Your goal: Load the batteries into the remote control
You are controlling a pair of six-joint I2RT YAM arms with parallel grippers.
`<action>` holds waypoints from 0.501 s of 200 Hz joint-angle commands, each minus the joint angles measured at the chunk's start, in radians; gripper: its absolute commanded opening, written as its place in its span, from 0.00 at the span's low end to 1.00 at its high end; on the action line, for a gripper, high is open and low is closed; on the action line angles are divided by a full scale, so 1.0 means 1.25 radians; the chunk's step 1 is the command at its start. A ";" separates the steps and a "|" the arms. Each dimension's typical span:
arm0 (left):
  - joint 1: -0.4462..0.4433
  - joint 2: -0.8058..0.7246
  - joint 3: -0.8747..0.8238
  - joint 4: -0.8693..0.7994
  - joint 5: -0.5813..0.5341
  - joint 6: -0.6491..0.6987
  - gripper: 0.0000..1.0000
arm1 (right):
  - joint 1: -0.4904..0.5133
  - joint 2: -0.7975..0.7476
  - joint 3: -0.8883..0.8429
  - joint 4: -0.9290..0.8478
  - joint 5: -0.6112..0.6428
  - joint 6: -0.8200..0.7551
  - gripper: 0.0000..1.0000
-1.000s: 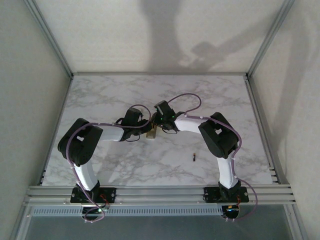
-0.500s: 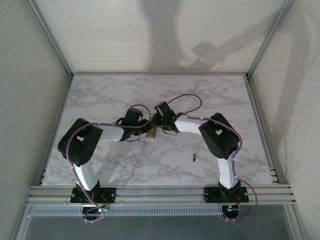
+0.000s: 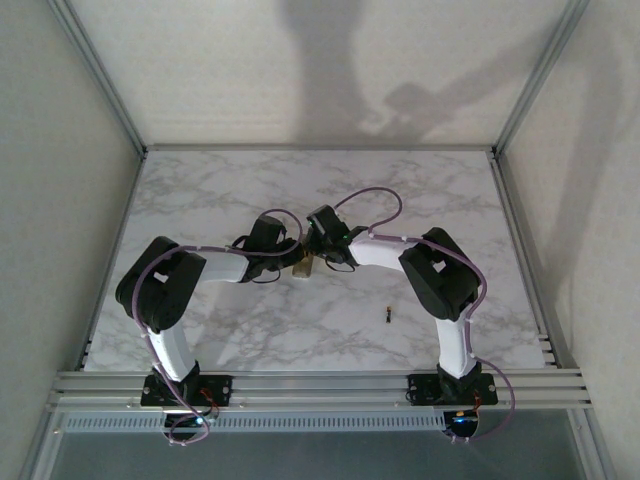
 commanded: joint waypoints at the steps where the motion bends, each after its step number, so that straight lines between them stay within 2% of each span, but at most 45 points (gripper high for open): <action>1: -0.002 0.069 -0.008 -0.083 -0.072 -0.020 0.20 | 0.026 0.021 -0.027 -0.203 0.006 -0.040 0.42; 65: -0.006 0.073 0.006 -0.099 -0.068 -0.005 0.20 | 0.026 -0.051 -0.025 -0.170 0.024 -0.080 0.46; 100: -0.008 0.072 0.008 -0.100 -0.064 0.001 0.20 | 0.020 -0.076 -0.016 -0.141 -0.004 -0.101 0.49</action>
